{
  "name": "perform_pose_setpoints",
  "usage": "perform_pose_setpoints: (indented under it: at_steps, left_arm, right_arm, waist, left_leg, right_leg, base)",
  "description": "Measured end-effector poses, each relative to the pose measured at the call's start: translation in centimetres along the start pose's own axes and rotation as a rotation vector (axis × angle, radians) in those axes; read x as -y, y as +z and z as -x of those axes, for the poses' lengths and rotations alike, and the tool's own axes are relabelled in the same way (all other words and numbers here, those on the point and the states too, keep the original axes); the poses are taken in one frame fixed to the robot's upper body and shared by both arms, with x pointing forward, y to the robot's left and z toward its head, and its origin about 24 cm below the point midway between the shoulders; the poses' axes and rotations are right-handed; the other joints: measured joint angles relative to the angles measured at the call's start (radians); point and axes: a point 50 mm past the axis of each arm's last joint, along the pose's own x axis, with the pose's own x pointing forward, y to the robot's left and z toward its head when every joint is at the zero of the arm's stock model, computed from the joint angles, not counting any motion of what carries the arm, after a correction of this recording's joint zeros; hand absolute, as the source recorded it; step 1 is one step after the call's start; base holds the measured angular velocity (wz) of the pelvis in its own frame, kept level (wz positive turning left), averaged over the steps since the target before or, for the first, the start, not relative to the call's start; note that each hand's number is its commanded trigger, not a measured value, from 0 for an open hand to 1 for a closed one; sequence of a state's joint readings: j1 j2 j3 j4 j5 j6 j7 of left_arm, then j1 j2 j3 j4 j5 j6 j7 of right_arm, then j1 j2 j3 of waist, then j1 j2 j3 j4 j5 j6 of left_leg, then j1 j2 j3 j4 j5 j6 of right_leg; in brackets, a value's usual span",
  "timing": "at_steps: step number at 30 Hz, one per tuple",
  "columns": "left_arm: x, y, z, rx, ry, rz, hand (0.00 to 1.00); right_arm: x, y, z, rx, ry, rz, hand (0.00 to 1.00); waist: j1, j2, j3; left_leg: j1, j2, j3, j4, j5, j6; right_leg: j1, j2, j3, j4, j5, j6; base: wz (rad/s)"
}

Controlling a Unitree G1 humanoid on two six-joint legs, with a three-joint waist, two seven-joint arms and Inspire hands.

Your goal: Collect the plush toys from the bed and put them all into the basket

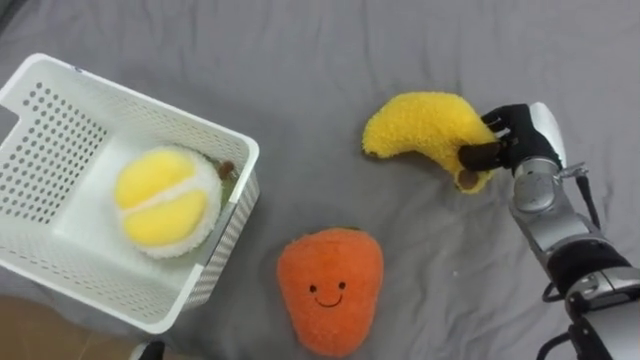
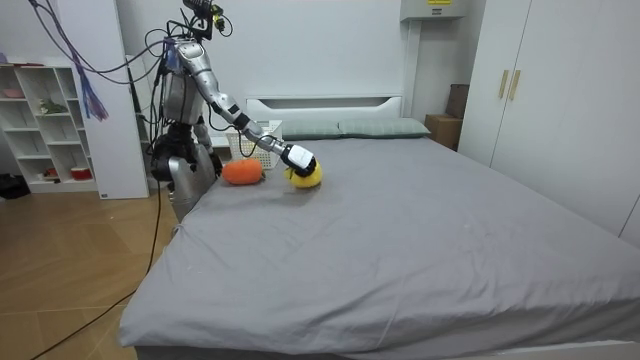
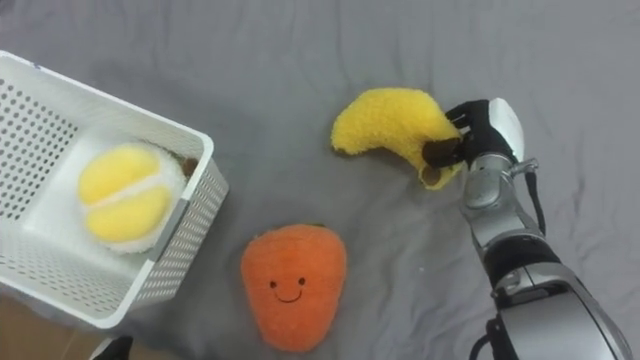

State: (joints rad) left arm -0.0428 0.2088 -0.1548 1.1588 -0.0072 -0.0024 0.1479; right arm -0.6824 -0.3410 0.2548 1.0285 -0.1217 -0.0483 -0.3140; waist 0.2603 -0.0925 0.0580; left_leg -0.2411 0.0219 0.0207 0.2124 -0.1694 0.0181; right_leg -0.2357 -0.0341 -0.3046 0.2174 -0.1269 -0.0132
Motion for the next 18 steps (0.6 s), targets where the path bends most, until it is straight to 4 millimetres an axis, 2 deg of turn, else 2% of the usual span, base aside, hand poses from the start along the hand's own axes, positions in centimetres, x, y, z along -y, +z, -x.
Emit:
perform_pose_setpoints:
  at_steps: [2,4,5,7,9,11,13,17,18]
  left_arm:
    - [-0.2,-0.7,0.1,-0.020,0.016,0.016,0.00]
    - [-0.3,-1.5,0.3,-0.038,0.033,0.018,0.00]
    - [-0.4,-2.0,0.4,-0.050,0.038,0.002,0.00]
    - [-0.5,-3.2,0.7,-0.074,0.055,-0.017,0.00]
    - [-0.6,-3.9,0.9,-0.091,0.062,-0.022,0.00]
    - [-0.7,-4.6,1.1,-0.103,0.067,-0.035,0.00]
    - [-0.8,-5.0,1.3,-0.122,0.073,-0.034,0.00]
    - [-0.7,-5.4,1.5,-0.133,0.097,-0.035,0.00]
    - [-0.5,-6.0,1.7,-0.149,0.094,-0.040,0.00]
  right_arm:
    - [0.1,1.7,-0.1,0.071,-0.007,-0.024,1.00]
    - [0.0,2.6,0.3,0.123,-0.006,-0.046,1.00]
    - [-0.2,3.0,0.8,0.158,0.000,-0.054,1.00]
    - [-0.2,4.9,1.6,0.256,0.009,-0.083,1.00]
    - [-0.1,5.7,1.9,0.298,0.016,-0.099,1.00]
    - [-0.2,6.0,2.1,0.310,0.029,-0.103,1.00]
    - [-0.1,6.7,2.5,0.336,0.031,-0.109,1.00]
    - [-0.2,7.3,3.1,0.371,0.048,-0.121,1.00]
    - [-0.3,7.8,3.3,0.393,0.059,-0.127,1.00]
  waist:
    - [-0.012,0.000,-0.0022]
    - [-0.014,-0.004,-0.0156]
    - [-0.017,-0.007,-0.0280]
    - [-0.025,-0.009,-0.0313]
    - [-0.035,-0.007,-0.0334]
    - [-0.036,-0.008,-0.0394]
    - [-0.042,-0.004,-0.0500]
    - [-0.032,0.004,-0.0522]
    - [-0.031,0.011,-0.0594]
  left_leg:
    - [0.027,-0.001,0.001,-0.001,0.000,0.000]
    - [0.061,-0.003,0.005,-0.009,0.000,0.000]
    - [0.083,-0.004,0.003,-0.015,0.000,0.000]
    - [0.125,-0.007,-0.003,-0.023,0.000,0.000]
    - [0.160,-0.013,-0.008,-0.027,0.000,0.000]
    - [0.191,-0.013,-0.007,-0.027,0.000,0.000]
    - [0.210,-0.014,-0.008,-0.028,-0.001,0.000]
    - [0.235,-0.016,-0.008,-0.034,-0.004,0.002]
    - [0.235,-0.019,-0.012,-0.028,-0.007,0.003]
  right_leg:
    - [0.031,0.000,-0.004,-0.010,0.000,0.000]
    - [0.074,0.002,-0.005,-0.034,0.000,0.000]
    - [0.104,0.003,-0.006,-0.051,0.000,0.000]
    - [0.155,0.003,-0.025,-0.069,0.000,0.001]
    - [0.196,0.002,-0.033,-0.077,0.000,0.001]
    - [0.232,-0.001,-0.036,-0.085,-0.003,0.005]
    - [0.256,-0.003,-0.042,-0.083,-0.003,0.006]
    - [0.286,-0.004,-0.029,-0.079,-0.004,0.006]
    - [0.288,-0.007,-0.028,-0.074,-0.004,0.006]
  base:
    - [0.02]
    - [0.09]
    - [0.10]
    - [0.10]
    - [0.14]
    - [0.13]
    - [0.18]
    - [0.04]
    - [-0.04]
